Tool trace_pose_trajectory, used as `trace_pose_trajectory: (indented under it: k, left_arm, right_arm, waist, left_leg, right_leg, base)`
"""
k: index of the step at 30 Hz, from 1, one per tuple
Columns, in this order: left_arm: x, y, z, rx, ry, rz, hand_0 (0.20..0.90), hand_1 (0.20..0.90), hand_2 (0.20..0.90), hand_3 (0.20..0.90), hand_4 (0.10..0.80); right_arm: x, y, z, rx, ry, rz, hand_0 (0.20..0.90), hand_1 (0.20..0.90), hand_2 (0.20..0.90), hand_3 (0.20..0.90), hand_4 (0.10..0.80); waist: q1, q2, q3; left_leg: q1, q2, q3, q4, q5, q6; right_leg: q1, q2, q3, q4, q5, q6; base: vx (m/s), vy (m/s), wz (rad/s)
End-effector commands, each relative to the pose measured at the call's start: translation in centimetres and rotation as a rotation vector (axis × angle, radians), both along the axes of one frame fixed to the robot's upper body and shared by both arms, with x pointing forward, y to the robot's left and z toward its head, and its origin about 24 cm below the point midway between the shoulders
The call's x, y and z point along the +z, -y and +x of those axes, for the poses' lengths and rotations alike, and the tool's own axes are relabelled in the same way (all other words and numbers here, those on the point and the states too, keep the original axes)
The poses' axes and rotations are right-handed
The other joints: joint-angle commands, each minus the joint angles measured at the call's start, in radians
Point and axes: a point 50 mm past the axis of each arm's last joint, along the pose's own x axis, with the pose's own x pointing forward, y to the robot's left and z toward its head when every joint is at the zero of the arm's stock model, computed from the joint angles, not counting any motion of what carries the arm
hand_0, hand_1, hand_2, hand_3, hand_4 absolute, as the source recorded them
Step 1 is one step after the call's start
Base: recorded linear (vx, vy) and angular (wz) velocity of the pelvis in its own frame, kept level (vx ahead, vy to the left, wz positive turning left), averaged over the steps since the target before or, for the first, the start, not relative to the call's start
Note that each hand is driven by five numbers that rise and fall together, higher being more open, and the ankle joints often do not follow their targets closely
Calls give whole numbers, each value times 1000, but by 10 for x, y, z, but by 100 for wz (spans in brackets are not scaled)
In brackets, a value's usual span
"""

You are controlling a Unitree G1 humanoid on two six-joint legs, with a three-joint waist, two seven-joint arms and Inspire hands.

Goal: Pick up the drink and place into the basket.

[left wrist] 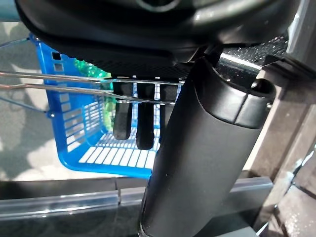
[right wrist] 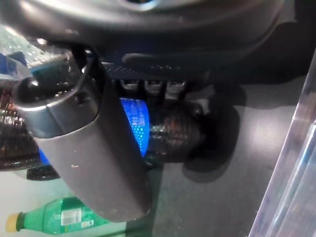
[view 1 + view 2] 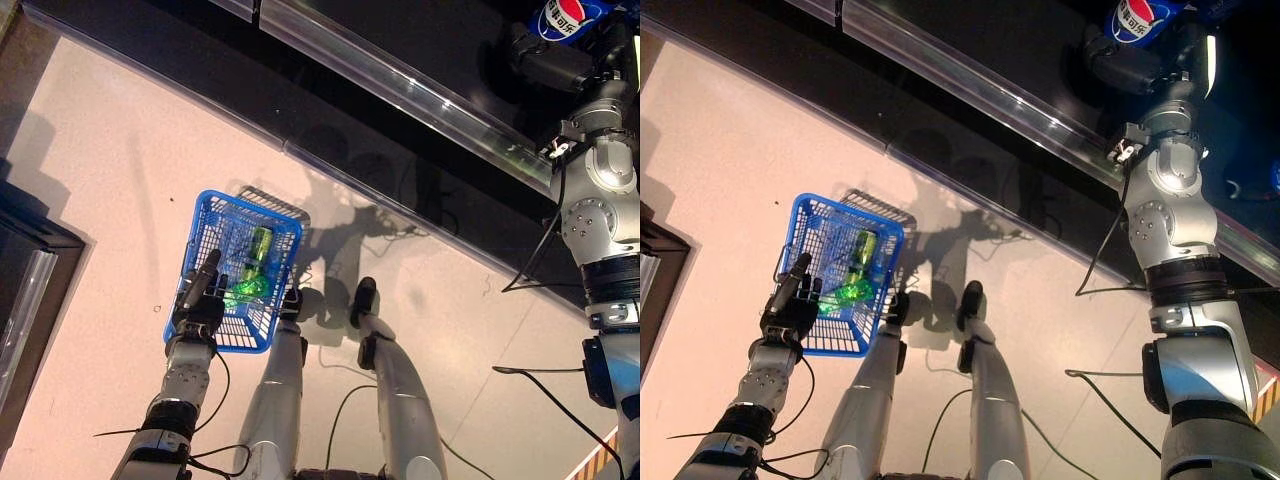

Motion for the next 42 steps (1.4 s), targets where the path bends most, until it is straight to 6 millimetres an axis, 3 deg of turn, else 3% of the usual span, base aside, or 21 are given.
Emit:
trace_pose_trajectory:
  k: [1,2,3,4,17,25,29,35,42]
  left_arm:
    - [57,-12,6,-14,316,78,300,300,300,200,100]
    - [58,-13,6,-16,317,80,300,300,300,200,100]
    - [59,-13,6,-17,320,83,300,300,300,200,100]
    - [59,-14,6,-18,317,84,300,300,300,200,100]
    - [67,-18,8,-31,335,102,300,300,300,200,100]
    - [72,-21,10,-25,349,96,300,300,300,200,100]
    - [75,-23,10,-12,364,95,300,300,300,200,100]
    - [76,-23,8,11,387,94,300,300,300,200,100]
    - [70,-18,4,24,390,93,300,300,300,200,100]
  right_arm:
    - [91,4,-37,-62,315,-66,900,900,900,900,800]
    - [90,5,-37,-77,309,-60,505,505,505,439,339]
    - [91,7,-37,-90,307,-57,380,380,380,293,193]
    - [90,8,-36,-100,301,-59,300,300,300,200,100]
    - [96,18,-52,-245,459,-37,300,300,300,200,100]
    - [92,14,-61,-220,528,-56,300,300,300,200,100]
    - [76,7,-64,-198,527,-145,300,300,300,200,100]
    - [29,-12,-65,-9,481,-163,300,300,300,200,100]
    - [-1,-25,-68,119,432,-198,300,300,300,200,100]
  waist:
    - [10,70,-20]
    - [11,70,-20]
    - [10,69,-20]
    - [11,69,-20]
    - [15,65,-20]
    - [4,58,-20]
    - [-9,49,-20]
    - [-41,37,-20]
    - [-64,33,-34]
  left_leg:
    - [20,-5,23,-63,14,77]
    - [18,-4,23,-64,14,78]
    - [11,-5,22,-67,22,79]
    - [16,-4,22,-66,15,79]
    - [22,-8,26,-67,9,81]
    - [36,-12,42,-33,-16,83]
    - [59,-17,53,-35,-17,86]
    - [158,-30,86,-45,-42,96]
    - [282,-44,122,-58,-62,104]
  right_leg:
    - [110,-21,-32,50,-169,108]
    - [108,-20,-33,49,-168,107]
    - [103,-20,-34,46,-161,106]
    - [108,-18,-34,48,-167,107]
    - [122,-19,-45,16,-148,114]
    - [150,-22,-44,-5,-137,117]
    - [175,-26,-39,-32,-119,122]
    - [256,-29,-8,-92,-87,139]
    - [366,-43,21,-140,-64,151]
  base:
    - [0,0,0]
    - [-12,-21,4]
    - [4,-17,3]
    - [0,0,0]
    - [-21,-7,4]
    - [-50,21,1]
    - [-72,33,2]
    - [-82,72,-1]
    - [-58,98,-11]
